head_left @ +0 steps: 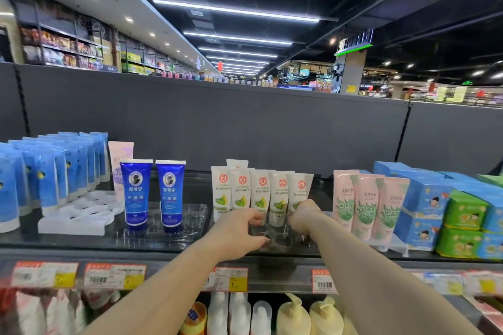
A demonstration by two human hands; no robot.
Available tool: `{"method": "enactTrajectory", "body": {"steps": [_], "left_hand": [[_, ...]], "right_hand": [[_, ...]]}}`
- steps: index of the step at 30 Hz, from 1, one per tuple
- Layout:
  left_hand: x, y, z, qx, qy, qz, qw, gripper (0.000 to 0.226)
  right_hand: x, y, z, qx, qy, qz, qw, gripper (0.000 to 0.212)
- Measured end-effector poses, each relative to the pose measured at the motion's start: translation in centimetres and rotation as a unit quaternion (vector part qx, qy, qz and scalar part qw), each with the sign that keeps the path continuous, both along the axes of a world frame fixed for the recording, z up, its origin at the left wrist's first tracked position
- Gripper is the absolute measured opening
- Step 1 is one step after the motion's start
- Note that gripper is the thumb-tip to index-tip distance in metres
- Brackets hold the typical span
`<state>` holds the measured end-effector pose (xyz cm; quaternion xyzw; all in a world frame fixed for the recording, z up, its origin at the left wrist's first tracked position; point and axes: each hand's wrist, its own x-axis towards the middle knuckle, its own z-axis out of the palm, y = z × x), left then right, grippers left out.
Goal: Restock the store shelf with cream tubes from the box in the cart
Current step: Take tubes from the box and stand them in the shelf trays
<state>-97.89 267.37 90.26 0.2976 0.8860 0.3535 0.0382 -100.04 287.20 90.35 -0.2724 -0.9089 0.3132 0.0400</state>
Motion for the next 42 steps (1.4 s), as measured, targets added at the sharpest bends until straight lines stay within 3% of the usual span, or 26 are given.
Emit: {"method": "enactTrajectory", "body": {"steps": [6, 13, 22, 25, 28, 30, 32, 36, 42], "left_hand": [[0.0, -0.1, 0.3, -0.005, -0.015, -0.005, 1.0, 0.06], [0.7, -0.4, 0.9, 0.012, -0.009, 0.015, 1.0, 0.059], [5.6, -7.8, 0.4, 0.007, 0.078, 0.048, 0.996, 0.043], [7.1, -15.1, -0.9, -0.042, 0.134, 0.085, 0.986, 0.04], [8.3, -26.0, -3.1, -0.111, 0.162, 0.125, 0.972, 0.035], [9.0, -34.3, -5.0, -0.186, 0.168, 0.174, 0.952, 0.052], [10.4, -42.7, -6.6, -0.243, 0.144, 0.247, 0.927, 0.069], [15.2, -57.6, -7.3, -0.29, 0.064, 0.355, 0.886, 0.06], [21.9, -74.2, -8.5, -0.275, 0.003, 0.488, 0.828, 0.059]], "right_hand": [[0.0, 0.2, 0.4, 0.013, -0.023, 0.031, 0.999, 0.019], [2.7, -1.2, 0.5, -0.04, 0.05, -0.013, 0.998, 0.021], [9.1, -10.1, -1.2, 0.137, 0.168, 0.024, 0.976, 0.032], [10.6, -17.7, -2.1, 0.202, 0.212, 0.1, 0.951, 0.035], [11.3, -28.3, -4.2, 0.24, 0.178, 0.184, 0.936, 0.054], [11.2, -36.6, -5.7, 0.245, 0.138, 0.256, 0.925, 0.065], [11.5, -45.4, -6.8, 0.233, 0.108, 0.312, 0.914, 0.065], [13.1, -61.9, -8.1, 0.168, 0.083, 0.388, 0.902, 0.06], [15.8, -80.6, -9.4, 0.141, 0.051, 0.52, 0.841, 0.063]]}}
